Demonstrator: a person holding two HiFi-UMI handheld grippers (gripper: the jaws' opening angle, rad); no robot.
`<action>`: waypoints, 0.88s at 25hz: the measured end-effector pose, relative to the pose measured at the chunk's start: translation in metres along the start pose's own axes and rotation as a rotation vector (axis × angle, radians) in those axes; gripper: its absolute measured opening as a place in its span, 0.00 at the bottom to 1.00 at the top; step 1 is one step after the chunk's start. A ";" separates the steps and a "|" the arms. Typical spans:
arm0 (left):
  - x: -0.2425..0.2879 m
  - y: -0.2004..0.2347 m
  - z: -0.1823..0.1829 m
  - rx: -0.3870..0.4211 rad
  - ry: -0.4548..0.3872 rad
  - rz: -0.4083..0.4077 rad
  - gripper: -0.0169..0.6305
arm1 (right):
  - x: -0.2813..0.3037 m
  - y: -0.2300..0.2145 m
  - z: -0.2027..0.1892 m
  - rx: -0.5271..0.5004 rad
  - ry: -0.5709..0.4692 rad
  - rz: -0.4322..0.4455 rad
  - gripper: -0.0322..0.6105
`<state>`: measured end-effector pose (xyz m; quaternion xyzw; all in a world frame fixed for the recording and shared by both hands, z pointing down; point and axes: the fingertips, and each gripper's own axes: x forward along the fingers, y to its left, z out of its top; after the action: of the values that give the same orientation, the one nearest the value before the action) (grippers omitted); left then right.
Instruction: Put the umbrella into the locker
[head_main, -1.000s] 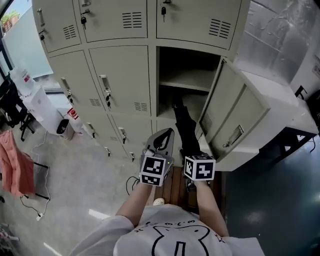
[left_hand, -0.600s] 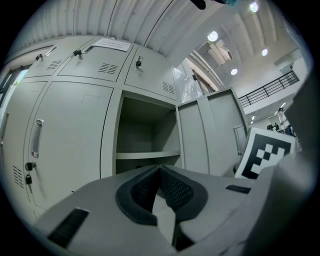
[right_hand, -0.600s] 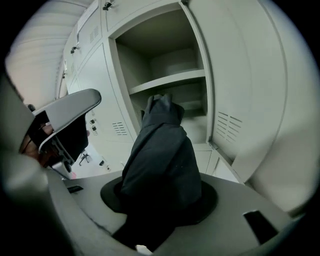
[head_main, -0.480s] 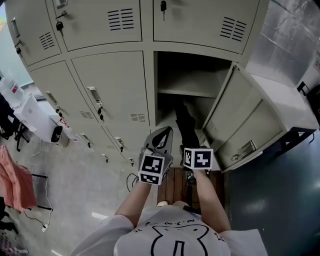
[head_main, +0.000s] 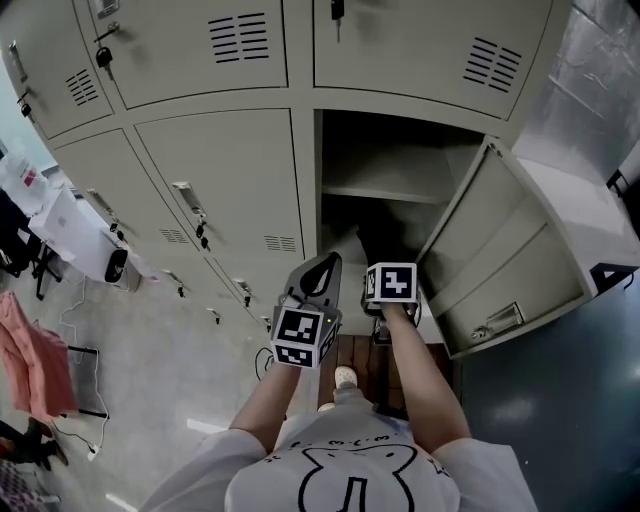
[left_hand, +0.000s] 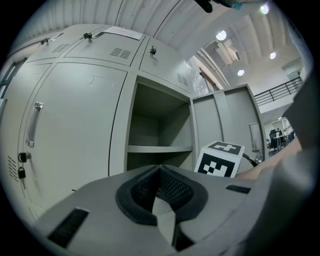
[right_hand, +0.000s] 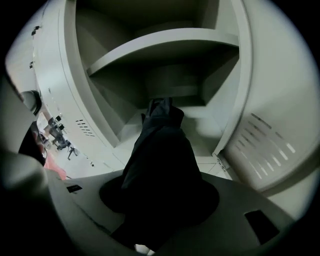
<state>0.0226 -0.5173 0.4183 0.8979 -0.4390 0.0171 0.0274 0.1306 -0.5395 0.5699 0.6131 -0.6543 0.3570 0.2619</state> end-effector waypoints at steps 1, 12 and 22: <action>0.002 0.005 -0.001 -0.009 0.001 0.009 0.03 | 0.005 0.000 0.002 0.003 0.009 -0.005 0.36; 0.021 0.027 0.004 -0.018 -0.020 0.059 0.03 | 0.051 -0.009 0.040 -0.098 0.006 -0.101 0.39; 0.028 0.038 -0.002 -0.023 0.005 0.097 0.03 | 0.084 -0.011 0.072 -0.129 0.050 -0.098 0.42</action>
<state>0.0098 -0.5627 0.4231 0.8751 -0.4822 0.0156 0.0380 0.1389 -0.6476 0.5935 0.6172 -0.6382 0.3162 0.3345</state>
